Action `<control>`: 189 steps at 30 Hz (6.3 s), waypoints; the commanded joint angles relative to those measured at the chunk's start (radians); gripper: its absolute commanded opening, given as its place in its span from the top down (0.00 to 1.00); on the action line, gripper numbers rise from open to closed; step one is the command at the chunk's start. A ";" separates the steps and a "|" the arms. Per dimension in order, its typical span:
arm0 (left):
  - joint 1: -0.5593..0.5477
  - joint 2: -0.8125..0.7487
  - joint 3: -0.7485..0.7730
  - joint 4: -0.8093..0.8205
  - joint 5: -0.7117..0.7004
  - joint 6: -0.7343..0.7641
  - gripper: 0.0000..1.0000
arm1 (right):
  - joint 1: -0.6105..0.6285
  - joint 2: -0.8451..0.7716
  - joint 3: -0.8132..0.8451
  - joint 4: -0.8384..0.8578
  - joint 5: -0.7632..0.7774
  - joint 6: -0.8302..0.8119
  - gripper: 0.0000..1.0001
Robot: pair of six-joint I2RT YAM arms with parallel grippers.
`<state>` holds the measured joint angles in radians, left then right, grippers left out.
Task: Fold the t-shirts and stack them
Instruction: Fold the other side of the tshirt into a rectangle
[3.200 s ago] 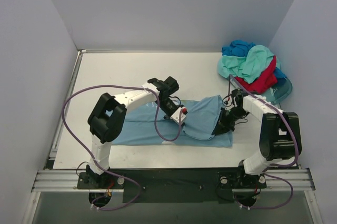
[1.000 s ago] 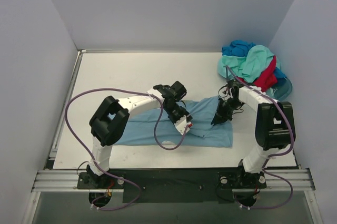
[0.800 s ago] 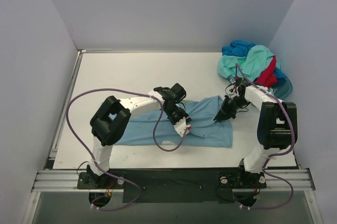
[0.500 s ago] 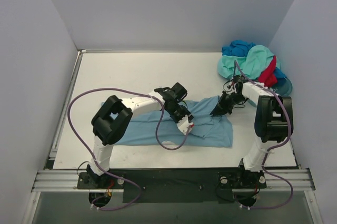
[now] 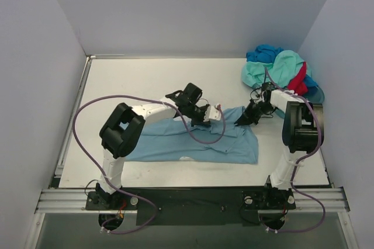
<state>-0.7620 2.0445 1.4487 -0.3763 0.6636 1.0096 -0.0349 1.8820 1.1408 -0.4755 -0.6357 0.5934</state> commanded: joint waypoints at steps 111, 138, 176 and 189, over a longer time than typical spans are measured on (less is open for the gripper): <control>0.067 0.190 0.185 0.171 0.080 -0.908 0.48 | 0.187 -0.230 -0.124 -0.249 0.192 -0.328 1.00; 0.148 0.115 0.176 0.177 -0.004 -1.062 1.00 | 0.155 -0.196 -0.190 -0.236 0.234 -0.293 1.00; 0.129 -0.072 -0.005 -0.055 0.030 -0.627 0.44 | 0.236 -0.150 0.033 -0.081 0.336 -0.207 0.99; 0.081 -0.033 -0.131 0.019 -0.099 -0.619 0.85 | 0.171 -0.014 -0.003 0.006 0.494 -0.159 1.00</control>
<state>-0.6918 2.0144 1.3502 -0.3935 0.6041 0.3527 0.1658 1.8561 1.1496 -0.4644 -0.2817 0.4305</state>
